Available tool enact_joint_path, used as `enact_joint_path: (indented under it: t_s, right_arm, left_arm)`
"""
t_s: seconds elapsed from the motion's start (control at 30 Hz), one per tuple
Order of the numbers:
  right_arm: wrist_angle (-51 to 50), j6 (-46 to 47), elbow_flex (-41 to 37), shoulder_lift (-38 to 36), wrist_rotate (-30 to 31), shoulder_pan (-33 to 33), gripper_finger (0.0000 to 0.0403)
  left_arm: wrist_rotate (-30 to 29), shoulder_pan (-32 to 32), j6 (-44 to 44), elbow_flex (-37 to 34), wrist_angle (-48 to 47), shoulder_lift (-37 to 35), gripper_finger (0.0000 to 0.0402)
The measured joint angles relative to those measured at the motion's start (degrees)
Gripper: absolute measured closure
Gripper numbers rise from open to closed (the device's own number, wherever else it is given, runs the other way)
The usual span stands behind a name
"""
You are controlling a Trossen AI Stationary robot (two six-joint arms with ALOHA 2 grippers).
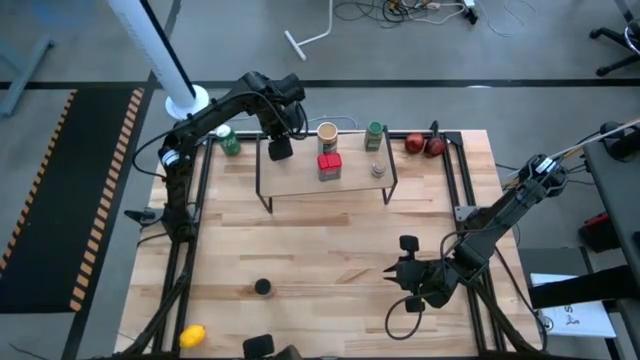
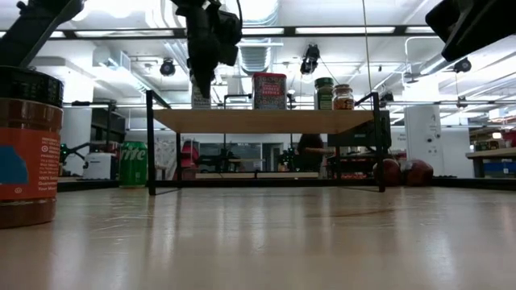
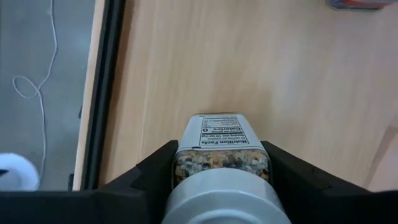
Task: Shelf spices
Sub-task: Put the white seasoning bottle on the shelf
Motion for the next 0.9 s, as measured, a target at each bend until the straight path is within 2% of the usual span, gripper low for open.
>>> enact_joint_path:
  t_s: [0.17,0.33,0.5,0.7,0.9]
  right_arm:
    - [0.0,-0.07,-0.02,0.0,0.02,0.0,0.0361]
    - [0.0,-0.11,-0.02,0.0,0.0,0.0,0.0363]
    - [0.01,-0.01,-0.02,0.0,0.0,0.0,0.0355]
    - [0.0,0.01,-0.02,0.0,0.0,0.0,0.0342]
    - [0.0,0.02,-0.02,0.0,-0.02,0.0,0.0335]
  left_arm:
    - [-0.02,-1.25,3.68,0.09,0.63,0.0,0.0199]
    - [0.03,-2.22,5.78,0.06,1.56,0.0,0.0203]
    - [-0.09,-2.67,6.81,0.13,1.61,0.0,0.0206]
    - [-0.2,-2.78,6.81,0.11,1.71,0.0,0.019]
    - [-2.86,-3.05,6.84,0.13,2.46,-0.02,0.0176]
